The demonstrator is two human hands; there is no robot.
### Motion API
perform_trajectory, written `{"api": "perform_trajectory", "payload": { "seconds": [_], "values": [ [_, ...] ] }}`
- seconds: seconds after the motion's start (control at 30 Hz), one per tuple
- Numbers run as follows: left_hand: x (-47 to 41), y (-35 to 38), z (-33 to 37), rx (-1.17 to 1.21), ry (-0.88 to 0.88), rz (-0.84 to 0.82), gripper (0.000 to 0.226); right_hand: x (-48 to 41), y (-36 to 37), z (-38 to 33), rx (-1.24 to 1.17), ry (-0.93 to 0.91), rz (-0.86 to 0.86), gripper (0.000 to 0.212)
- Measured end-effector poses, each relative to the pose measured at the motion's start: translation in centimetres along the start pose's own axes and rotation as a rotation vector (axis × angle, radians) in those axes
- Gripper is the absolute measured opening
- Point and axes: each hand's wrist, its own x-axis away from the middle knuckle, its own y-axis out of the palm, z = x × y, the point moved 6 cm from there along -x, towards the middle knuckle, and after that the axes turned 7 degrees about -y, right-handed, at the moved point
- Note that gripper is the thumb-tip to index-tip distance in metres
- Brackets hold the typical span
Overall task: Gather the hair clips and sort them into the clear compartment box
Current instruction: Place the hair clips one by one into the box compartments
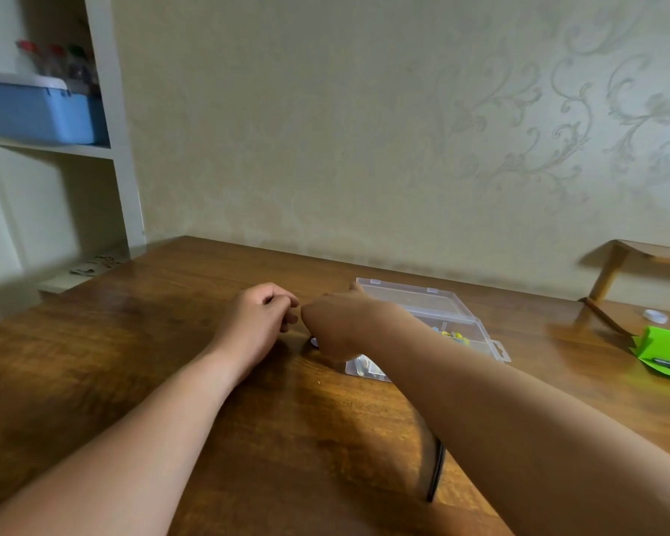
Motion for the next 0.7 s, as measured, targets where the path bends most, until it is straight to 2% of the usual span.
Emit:
{"api": "perform_trajectory", "payload": {
  "seconds": [0.03,0.1,0.13,0.2,0.23,0.33,0.47,0.6,0.7],
  "values": [
    [0.0,0.0,0.0,0.0,-0.004,0.003,0.027,0.0,0.1,0.0,-0.012,-0.015,-0.013,0.005],
    [-0.1,0.0,0.0,0.0,-0.01,0.006,0.027,-0.1,0.2,0.1,-0.026,-0.024,-0.019,0.015],
    [-0.1,0.0,0.0,-0.001,-0.011,0.007,0.027,-0.3,0.2,0.2,-0.039,-0.033,-0.006,0.004],
    [0.0,-0.1,0.0,-0.004,-0.012,0.012,0.027,-0.6,0.6,0.4,-0.032,-0.003,-0.001,0.028],
    [0.0,-0.1,0.0,-0.005,-0.012,0.014,0.027,-0.6,0.6,0.5,-0.032,0.003,0.011,0.032],
    [-0.1,-0.1,0.0,-0.003,-0.01,0.015,0.028,-0.7,0.7,0.8,-0.067,-0.001,0.022,0.012],
    [-0.1,-0.2,-0.2,-0.003,-0.015,0.012,0.027,-0.8,1.1,1.1,-0.117,-0.022,0.016,0.022],
    [-0.1,-0.3,-0.2,0.013,-0.011,0.017,0.027,-0.8,1.1,0.8,-0.109,-0.038,0.021,0.008],
    [-0.2,-0.3,-0.3,0.011,-0.003,0.016,0.027,-0.3,1.0,0.7,-0.115,-0.036,0.04,0.022]
  ]
}}
